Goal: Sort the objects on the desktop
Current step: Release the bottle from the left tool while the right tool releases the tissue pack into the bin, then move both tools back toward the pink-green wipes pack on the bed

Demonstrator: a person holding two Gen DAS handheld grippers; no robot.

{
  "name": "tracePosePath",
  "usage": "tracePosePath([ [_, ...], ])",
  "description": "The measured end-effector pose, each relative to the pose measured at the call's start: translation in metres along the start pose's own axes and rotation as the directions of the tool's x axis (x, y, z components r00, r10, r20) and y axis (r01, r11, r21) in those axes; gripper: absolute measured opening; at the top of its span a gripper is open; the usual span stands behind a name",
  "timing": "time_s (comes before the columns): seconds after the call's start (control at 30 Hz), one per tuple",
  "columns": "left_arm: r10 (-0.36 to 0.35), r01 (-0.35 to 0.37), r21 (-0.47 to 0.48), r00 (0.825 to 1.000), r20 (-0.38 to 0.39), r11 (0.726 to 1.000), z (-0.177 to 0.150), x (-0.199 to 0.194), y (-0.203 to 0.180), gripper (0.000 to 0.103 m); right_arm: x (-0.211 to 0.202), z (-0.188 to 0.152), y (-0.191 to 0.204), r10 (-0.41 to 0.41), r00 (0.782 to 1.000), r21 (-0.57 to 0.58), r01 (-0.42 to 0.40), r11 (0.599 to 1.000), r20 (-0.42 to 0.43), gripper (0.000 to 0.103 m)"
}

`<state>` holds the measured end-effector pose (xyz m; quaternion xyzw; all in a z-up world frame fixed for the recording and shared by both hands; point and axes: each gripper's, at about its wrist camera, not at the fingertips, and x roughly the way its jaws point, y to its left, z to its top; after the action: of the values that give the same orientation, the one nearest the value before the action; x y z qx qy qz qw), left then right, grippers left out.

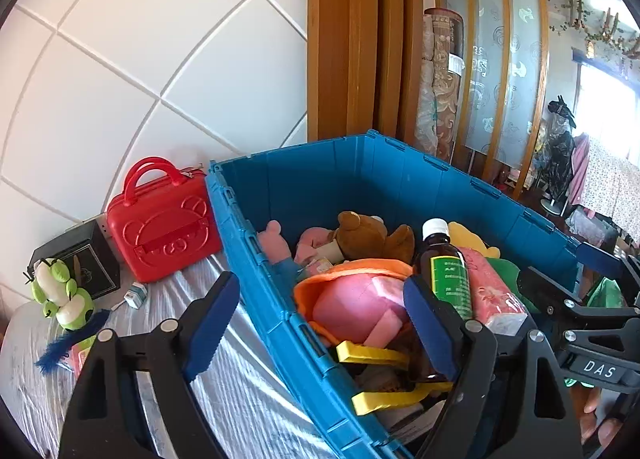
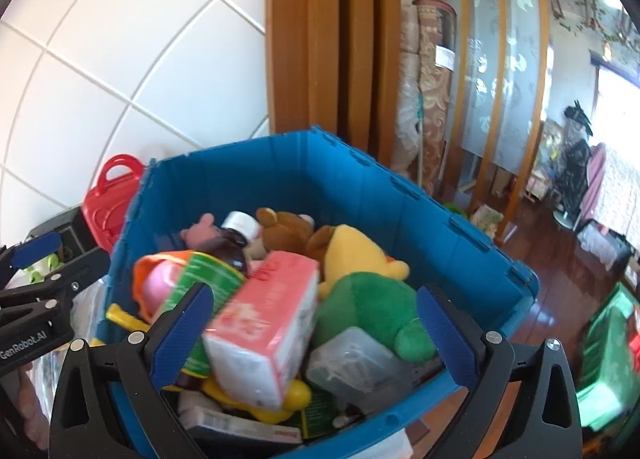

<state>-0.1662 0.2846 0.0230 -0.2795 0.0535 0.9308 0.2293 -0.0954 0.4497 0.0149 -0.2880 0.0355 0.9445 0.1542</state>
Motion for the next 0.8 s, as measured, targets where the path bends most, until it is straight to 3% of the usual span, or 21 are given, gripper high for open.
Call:
tracePosePath([
  [0.2,0.066,-0.066,-0.056,0.998,0.009,0.996,-0.014,-0.027,0.052,0.084,-0.019,0.003,0.047,0.043,0.999,-0.054,-0.041,0.998,0.028,0.103],
  [0.43,0.158,-0.157,-0.127,0.987,-0.001,0.979,-0.038,-0.056,0.127,0.084,-0.035,0.007,0.119,0.146,0.988,-0.123,-0.139,0.983,0.047,0.103],
  [0.8,0.299,-0.311,-0.245,0.951,-0.085,0.918,-0.093,-0.079,0.255,0.084,-0.023,0.001,0.241,0.293,0.956,-0.221,-0.288,0.932,-0.008,0.103],
])
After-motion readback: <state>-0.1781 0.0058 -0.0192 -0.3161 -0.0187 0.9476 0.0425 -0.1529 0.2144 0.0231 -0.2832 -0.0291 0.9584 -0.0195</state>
